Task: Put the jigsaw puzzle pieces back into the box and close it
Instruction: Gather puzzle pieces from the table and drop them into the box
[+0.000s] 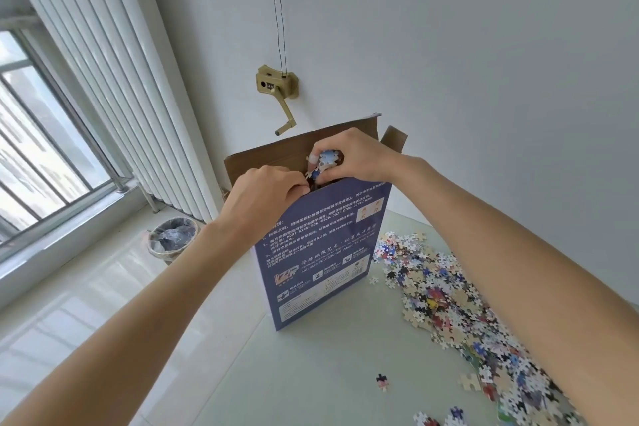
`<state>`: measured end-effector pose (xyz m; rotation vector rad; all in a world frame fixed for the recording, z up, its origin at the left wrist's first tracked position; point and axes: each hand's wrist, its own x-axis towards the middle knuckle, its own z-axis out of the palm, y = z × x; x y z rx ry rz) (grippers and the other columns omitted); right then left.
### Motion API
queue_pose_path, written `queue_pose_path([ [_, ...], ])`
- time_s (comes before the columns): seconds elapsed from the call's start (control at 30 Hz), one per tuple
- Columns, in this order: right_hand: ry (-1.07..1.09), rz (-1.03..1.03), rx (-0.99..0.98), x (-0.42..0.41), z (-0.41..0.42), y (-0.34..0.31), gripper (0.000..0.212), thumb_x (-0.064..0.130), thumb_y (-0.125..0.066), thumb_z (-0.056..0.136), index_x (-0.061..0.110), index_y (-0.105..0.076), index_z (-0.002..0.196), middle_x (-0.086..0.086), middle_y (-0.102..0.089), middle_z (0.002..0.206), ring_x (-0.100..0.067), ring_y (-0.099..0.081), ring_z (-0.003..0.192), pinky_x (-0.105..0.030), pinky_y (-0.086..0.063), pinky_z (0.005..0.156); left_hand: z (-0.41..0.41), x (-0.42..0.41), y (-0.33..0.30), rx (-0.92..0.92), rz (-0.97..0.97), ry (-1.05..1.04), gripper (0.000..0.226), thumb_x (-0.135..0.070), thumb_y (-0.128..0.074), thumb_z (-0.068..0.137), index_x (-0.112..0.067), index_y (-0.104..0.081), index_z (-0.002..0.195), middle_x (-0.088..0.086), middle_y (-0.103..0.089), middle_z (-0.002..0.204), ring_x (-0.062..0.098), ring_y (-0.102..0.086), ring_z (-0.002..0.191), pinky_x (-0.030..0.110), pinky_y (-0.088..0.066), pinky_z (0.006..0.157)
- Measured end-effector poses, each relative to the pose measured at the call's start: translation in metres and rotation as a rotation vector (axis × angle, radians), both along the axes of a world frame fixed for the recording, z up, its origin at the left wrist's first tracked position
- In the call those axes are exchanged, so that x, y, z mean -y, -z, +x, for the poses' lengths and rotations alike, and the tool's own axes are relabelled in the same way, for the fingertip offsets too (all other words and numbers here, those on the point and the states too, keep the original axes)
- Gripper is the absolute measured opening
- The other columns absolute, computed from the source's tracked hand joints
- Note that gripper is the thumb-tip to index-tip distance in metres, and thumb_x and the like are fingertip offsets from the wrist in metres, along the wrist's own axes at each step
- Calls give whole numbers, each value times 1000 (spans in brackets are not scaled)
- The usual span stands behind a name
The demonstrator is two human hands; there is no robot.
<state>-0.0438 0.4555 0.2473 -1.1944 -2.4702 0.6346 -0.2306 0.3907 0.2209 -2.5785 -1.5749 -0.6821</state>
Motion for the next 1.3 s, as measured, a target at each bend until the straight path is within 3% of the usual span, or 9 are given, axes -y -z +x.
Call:
queue_pose_path([
  [0.1,-4,-33,61,0,-2,1,23,37,-72,78,27,-65,98,0,-66,97,-15,-60,87,-32,-47,78,0,5,-1,4,-42,23,24,-36,-53,92,-22,-68,104,-4,-68,92,15,-62,77,24,-44,66],
  [0.27,25,-15,130,2,-4,6,34,48,-67,78,29,-60,106,0,-64,100,-16,-58,90,-35,-49,80,2,11,-1,40,-56,32,19,-22,-63,87,-19,-70,105,-3,-70,91,15,-64,78,20,-44,70],
  [0.5,44,5,84,5,-2,0,28,23,-73,79,26,-65,106,3,-63,111,-14,-54,102,-35,-45,92,4,12,-1,42,-68,21,16,-21,-62,88,-19,-69,103,-3,-70,92,14,-65,80,29,-53,75],
  [0.73,19,95,221,6,-7,1,25,30,-55,92,22,-62,114,0,-62,113,-17,-54,103,-34,-44,88,3,13,0,37,-58,6,17,-23,-59,90,-20,-68,105,-3,-70,94,16,-65,81,34,-54,76],
  [0.9,79,218,105,9,-10,7,20,14,-66,84,18,-69,103,-1,-67,102,-13,-57,93,-31,-47,85,4,13,2,28,-48,5,17,-23,-59,90,-21,-68,104,-3,-70,93,18,-65,81,36,-54,74],
  [1.0,115,204,79,13,-11,8,17,30,-67,83,20,-69,97,0,-69,94,-15,-61,87,-32,-50,79,3,13,3,23,-48,7,17,-23,-59,90,-21,-67,105,-3,-70,94,18,-65,81,36,-54,73],
  [1.07,112,221,134,16,-12,8,27,43,-54,89,20,-69,92,3,-66,89,-14,-58,82,-31,-46,70,3,13,3,18,-41,11,17,-24,-59,90,-21,-67,105,-3,-70,94,18,-65,81,36,-54,73],
  [1.17,129,182,137,17,-14,10,37,34,-36,98,18,-69,93,-2,-58,93,-18,-54,86,-36,-44,72,3,13,4,22,-34,16,17,-23,-58,91,-20,-67,105,-3,-69,95,18,-65,81,35,-54,73],
  [1.3,94,212,86,15,-12,15,22,22,-49,95,14,-68,103,-2,-60,99,-17,-55,90,-33,-46,79,2,11,5,24,-25,16,16,-23,-58,90,-20,-67,104,-4,-69,93,19,-64,80,37,-54,72],
])
